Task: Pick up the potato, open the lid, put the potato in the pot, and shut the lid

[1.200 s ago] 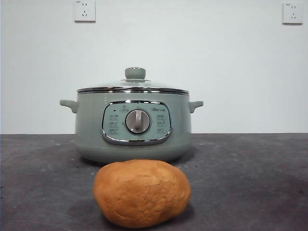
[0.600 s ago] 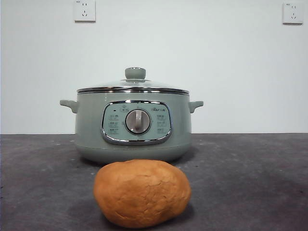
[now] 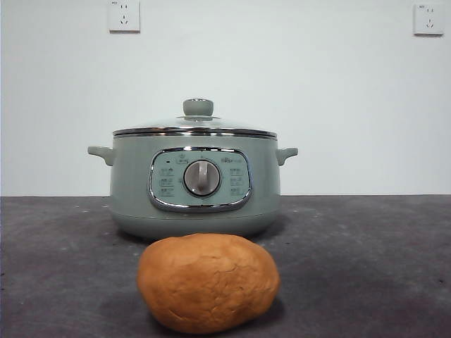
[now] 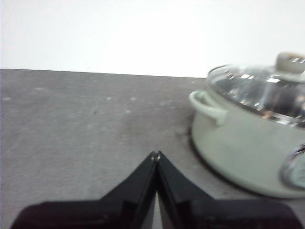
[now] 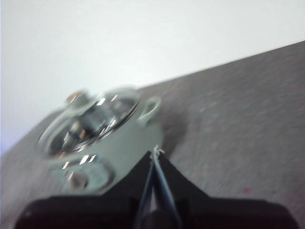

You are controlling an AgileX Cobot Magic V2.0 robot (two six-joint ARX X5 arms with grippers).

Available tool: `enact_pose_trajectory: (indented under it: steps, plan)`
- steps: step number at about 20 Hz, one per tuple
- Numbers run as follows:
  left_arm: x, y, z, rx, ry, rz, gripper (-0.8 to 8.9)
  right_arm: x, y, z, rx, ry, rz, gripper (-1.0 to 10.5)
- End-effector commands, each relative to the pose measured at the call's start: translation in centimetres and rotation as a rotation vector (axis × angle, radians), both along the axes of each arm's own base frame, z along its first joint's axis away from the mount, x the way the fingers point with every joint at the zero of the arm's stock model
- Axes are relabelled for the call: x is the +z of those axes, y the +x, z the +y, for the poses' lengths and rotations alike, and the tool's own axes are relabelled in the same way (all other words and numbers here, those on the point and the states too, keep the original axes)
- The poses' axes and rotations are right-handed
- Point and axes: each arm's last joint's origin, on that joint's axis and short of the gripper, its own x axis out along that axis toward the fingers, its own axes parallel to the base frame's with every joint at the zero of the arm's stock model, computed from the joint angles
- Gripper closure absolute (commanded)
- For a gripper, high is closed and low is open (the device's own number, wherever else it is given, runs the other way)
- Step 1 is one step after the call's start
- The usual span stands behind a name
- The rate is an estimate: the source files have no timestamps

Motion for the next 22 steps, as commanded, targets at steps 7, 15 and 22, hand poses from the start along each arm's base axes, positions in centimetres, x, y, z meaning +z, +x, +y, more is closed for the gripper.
enact_pose_trajectory:
  steps: [7, 15, 22]
  plan:
    - [3.8, -0.7, -0.4, -0.113, -0.054, 0.042, 8.17, 2.6, 1.9, 0.5, 0.273, -0.340, 0.100, 9.5]
    - [4.8, 0.2, -0.6, -0.195, -0.077, 0.100, 8.17, 4.0, 4.5, 1.5, 0.488, -0.464, 0.204, 9.5]
    - [5.3, 1.9, -0.9, -0.314, -0.162, 0.235, 8.18, 4.2, 7.5, 6.5, 0.720, -0.615, 0.322, 9.0]
